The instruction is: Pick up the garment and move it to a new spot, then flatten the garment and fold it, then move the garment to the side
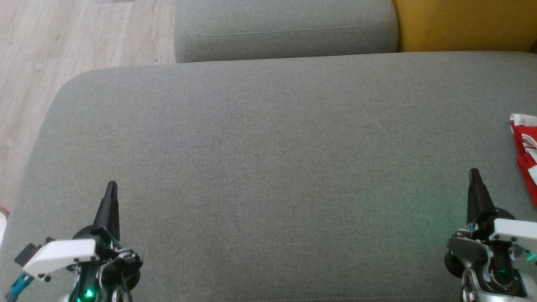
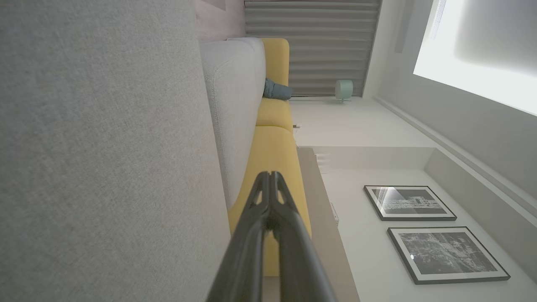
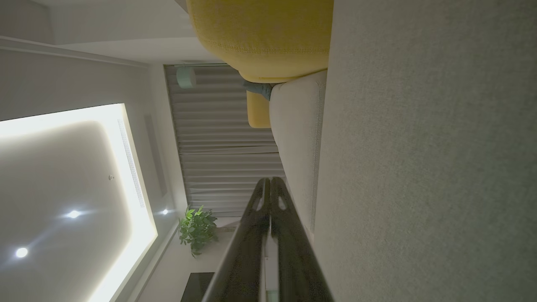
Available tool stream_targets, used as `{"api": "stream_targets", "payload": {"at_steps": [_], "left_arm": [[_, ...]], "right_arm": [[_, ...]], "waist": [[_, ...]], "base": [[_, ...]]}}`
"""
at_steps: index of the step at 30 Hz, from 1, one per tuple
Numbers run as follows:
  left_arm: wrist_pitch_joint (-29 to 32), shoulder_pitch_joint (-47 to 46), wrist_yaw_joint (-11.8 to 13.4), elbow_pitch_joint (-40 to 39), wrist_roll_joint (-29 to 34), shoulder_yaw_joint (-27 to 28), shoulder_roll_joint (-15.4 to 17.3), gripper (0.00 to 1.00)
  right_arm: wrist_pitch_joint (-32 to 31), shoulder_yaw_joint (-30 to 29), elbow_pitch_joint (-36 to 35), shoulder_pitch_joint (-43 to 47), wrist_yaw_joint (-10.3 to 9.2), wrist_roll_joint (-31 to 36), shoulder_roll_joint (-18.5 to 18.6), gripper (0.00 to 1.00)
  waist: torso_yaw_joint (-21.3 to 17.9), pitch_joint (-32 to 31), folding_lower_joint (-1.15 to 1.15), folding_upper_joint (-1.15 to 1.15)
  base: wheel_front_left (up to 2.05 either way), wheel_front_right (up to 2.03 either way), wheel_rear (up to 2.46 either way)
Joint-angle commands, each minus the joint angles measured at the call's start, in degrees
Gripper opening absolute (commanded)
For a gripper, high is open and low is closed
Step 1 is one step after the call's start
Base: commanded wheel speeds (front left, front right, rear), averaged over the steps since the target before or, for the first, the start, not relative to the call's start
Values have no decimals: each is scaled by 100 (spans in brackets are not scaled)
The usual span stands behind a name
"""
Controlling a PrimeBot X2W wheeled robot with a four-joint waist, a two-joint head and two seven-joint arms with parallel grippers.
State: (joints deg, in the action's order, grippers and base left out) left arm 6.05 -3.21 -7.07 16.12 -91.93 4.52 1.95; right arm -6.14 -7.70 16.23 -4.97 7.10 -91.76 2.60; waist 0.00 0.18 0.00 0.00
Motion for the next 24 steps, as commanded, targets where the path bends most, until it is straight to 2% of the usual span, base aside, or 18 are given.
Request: {"api": "stream_targets", "payload": {"at_steps": [1, 24], "left_arm": [[43, -298, -42, -207, -25, 199, 93, 0], [43, -298, -42, -207, -25, 198, 93, 0]], "right_arm": [[-35, 118, -221, -122, 39, -41, 28, 0], [-34, 118, -221, -121, 39, -41, 28, 0]], "waist": [[0, 0, 0, 0], [0, 0, 0, 0]], "base": [[0, 0, 0], [0, 0, 0]]}}
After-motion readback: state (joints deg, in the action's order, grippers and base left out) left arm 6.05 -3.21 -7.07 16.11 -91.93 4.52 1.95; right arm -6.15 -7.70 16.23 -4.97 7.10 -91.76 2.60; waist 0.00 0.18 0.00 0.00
